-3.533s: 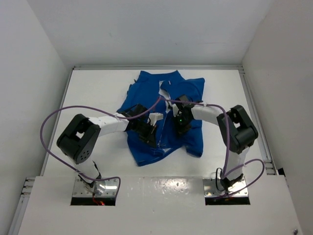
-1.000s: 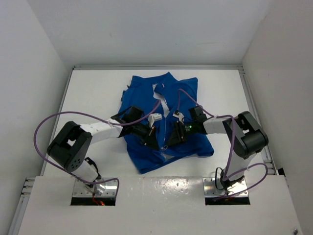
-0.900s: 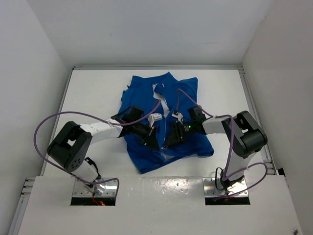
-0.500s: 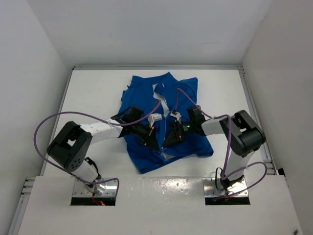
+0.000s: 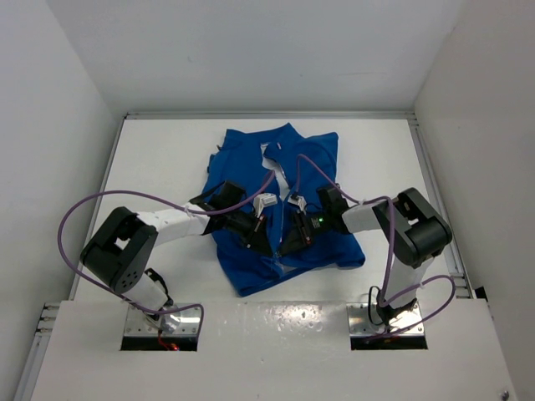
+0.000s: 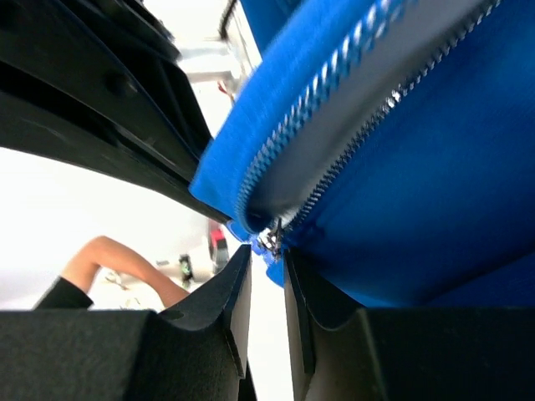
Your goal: Zip up the jacket
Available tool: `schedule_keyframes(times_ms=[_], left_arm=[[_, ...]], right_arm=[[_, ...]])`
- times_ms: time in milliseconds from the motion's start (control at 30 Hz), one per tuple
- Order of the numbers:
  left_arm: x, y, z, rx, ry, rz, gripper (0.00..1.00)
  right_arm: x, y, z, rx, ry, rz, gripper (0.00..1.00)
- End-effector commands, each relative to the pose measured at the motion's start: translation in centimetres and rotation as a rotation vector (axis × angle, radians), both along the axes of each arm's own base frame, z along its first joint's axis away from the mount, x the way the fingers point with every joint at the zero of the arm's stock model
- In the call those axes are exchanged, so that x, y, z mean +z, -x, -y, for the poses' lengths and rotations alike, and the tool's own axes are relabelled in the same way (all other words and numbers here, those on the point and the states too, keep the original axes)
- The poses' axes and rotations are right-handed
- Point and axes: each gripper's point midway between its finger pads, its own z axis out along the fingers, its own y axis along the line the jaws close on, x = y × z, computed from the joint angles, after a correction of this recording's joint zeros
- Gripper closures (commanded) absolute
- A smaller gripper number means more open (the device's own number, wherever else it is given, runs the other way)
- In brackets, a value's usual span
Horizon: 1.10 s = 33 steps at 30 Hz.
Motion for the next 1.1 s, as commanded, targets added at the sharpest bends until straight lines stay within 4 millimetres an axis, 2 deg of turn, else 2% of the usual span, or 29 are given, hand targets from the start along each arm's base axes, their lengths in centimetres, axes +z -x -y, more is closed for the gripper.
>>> schedule_keyframes(times_ms=[0,200,367,500,600,733,833,967,1067], left_arm=[[0.9,0.4,0.4,-0.027,0.037,0.018,1.00],[0.9,0.4,0.4,-0.027,0.037,0.018,1.00],[0.9,0.4,0.4,-0.027,0.037,0.018,1.00],[1.0,0.5,0.5,-0.028,0.042,0.005,1.00],[1.0,0.5,0.5,-0.028,0.042,0.005,1.00],[1.0,0.5,0.5,-0.028,0.042,0.005,1.00],[1.0,0.5,0.5,-0.028,0.042,0.005,1.00],[1.0,0.5,0.5,-0.028,0.042,0.005,1.00],[0.7,0.6,0.5,-0.028,0.036,-0.002,1.00]], right_arm=[[0.9,0.3,0.1,0.069,-0.004,0.096,0.78],[0.4,0.6,0.6,0.082,0.021,0.141,0.83],[0.1,0.0,0.4,0.052,0.030,0.130,0.73],[0.1,-1.0,0.0,0.022,0.025,0.102,0.71],[-0.1,-1.4,-0.1,0.009,0.036,0.081,0.65],[-0.7,-1.4,0.1,-0.005,0.059,0.050,0.60],[-0.9,-1.7,0.4,-0.026,0.067,0.023,0.60],[-1.2,-2.0,0.5,-0.043,0.070,0.018,0.66],[-1.4,-2.3,0.5,-0.061,0.072,-0.002,0.67]])
